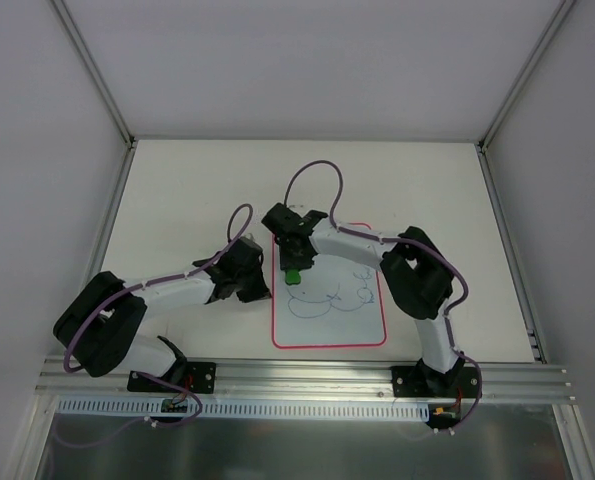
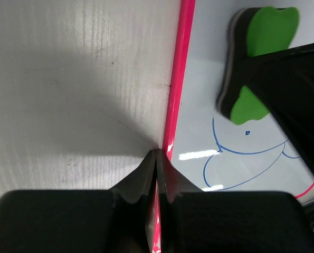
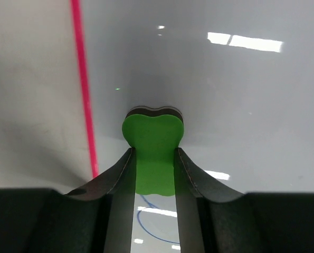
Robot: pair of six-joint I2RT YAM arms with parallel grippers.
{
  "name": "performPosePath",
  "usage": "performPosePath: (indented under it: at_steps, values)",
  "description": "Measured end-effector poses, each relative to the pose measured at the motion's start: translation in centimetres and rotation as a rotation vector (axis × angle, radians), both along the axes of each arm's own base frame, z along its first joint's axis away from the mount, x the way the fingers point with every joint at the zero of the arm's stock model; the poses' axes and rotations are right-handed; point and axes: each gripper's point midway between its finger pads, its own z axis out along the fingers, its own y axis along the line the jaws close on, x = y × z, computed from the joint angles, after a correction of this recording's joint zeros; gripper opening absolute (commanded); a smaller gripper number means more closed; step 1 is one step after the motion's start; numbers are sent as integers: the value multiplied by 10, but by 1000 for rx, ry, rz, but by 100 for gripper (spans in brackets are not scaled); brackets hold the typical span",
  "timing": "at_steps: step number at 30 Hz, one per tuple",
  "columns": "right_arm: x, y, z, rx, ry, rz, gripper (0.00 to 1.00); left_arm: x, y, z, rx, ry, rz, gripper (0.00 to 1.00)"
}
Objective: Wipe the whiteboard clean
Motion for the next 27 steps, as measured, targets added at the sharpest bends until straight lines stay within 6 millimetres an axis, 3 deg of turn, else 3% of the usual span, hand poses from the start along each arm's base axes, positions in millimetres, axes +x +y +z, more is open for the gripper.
performPosePath:
  at_steps: [3,8,11,19,24,27]
  values:
    - [6,-25,0,8,3,-57,0,0,-3,0,-8,-5,-2,0]
    - [22,-89,0,-20,8,-186,0,1,-6,0,-13,-9,-8,0]
    - [28,-114,0,-32,13,-235,0,1,-6,1,-10,-12,-15,6]
    - [35,-149,0,-32,7,-272,0,14,-14,6,31,-13,-59,25]
    - [35,-169,1,-42,3,-289,0,43,-28,16,40,-44,-73,36]
    - [32,-191,2,-61,3,-325,0,64,-34,23,37,-69,-69,42]
